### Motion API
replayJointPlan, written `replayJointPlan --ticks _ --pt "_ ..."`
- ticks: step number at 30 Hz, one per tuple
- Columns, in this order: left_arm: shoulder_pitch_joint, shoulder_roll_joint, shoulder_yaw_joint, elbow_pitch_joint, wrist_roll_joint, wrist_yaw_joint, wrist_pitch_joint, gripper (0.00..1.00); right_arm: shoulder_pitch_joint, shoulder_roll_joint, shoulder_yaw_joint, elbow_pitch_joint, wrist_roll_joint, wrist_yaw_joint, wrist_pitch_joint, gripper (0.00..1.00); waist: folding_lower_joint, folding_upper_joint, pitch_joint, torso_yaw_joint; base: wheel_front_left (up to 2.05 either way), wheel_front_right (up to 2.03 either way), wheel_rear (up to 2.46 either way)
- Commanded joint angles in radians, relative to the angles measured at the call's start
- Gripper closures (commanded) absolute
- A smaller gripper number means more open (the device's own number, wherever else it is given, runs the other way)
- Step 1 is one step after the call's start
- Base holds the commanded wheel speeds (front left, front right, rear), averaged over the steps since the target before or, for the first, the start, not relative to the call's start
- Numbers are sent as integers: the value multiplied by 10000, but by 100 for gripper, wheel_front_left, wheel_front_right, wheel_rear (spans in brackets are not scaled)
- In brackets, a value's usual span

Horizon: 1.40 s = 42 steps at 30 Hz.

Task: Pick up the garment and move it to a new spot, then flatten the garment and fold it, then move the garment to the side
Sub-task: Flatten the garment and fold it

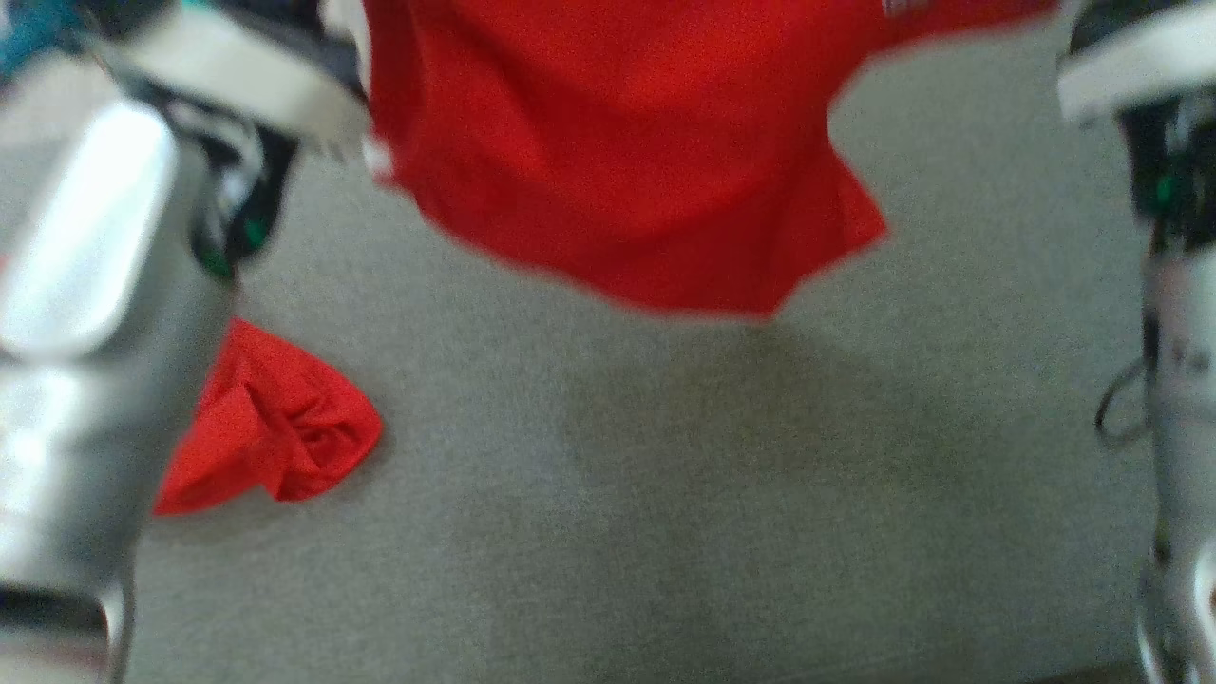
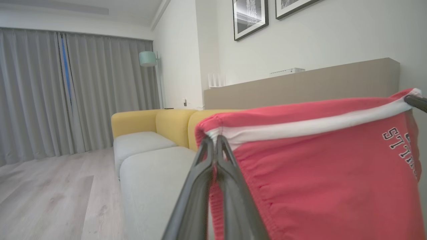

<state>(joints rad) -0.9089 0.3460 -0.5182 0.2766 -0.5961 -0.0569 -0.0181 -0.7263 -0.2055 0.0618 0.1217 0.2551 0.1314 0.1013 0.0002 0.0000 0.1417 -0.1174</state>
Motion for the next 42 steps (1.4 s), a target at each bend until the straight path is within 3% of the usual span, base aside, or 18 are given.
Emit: replayJointPlan --ticks 1,7,11,18,23,29,33,39,42 --pt "-1093 318 514 147 68 -82 -2 100 -992 -57 251 212 37 -7 -210 100 -2 0 1067 -228 0 0 0" --pt "-3942 -42 682 2493 260 -427 -732 100 -4316 -65 435 3285 -283 -7 -1763 100 -2 0 2215 -299 0 0 0" --pt "-5057 -547 536 4057 321 -599 -1758 100 -5577 5 408 5339 -671 -7 -2955 100 -2 0 2592 -211 0 0 0" --pt "-4055 -1220 -499 5277 -197 -730 -2258 100 -4886 -172 1050 7593 -581 -7 -3335 100 -2 0 2604 126 0 0 0" --pt "-2359 -1056 -1630 5177 -994 -735 -2365 100 -3701 -556 2406 8687 62 -7 -2723 100 -2 0 2152 332 0 0 0" --pt "-432 -482 -2776 4660 -1682 -736 -2414 100 -2081 -1553 4464 8533 1820 -7 -1345 100 -2 0 1301 549 0 0 0" --pt "761 -90 -3583 4091 -2041 -737 -2425 100 -842 -2789 5977 7396 3712 -7 5 100 -2 0 610 649 0 0 0" --pt "1853 173 -4236 3524 -2270 -737 -2429 100 402 -4156 7137 6091 5490 -7 1045 100 -2 0 -200 722 0 0 0" --pt "2177 224 -4372 3365 -2271 -737 -2430 100 739 -4452 7365 5784 5895 -7 1212 100 -2 0 -482 736 0 0 0"
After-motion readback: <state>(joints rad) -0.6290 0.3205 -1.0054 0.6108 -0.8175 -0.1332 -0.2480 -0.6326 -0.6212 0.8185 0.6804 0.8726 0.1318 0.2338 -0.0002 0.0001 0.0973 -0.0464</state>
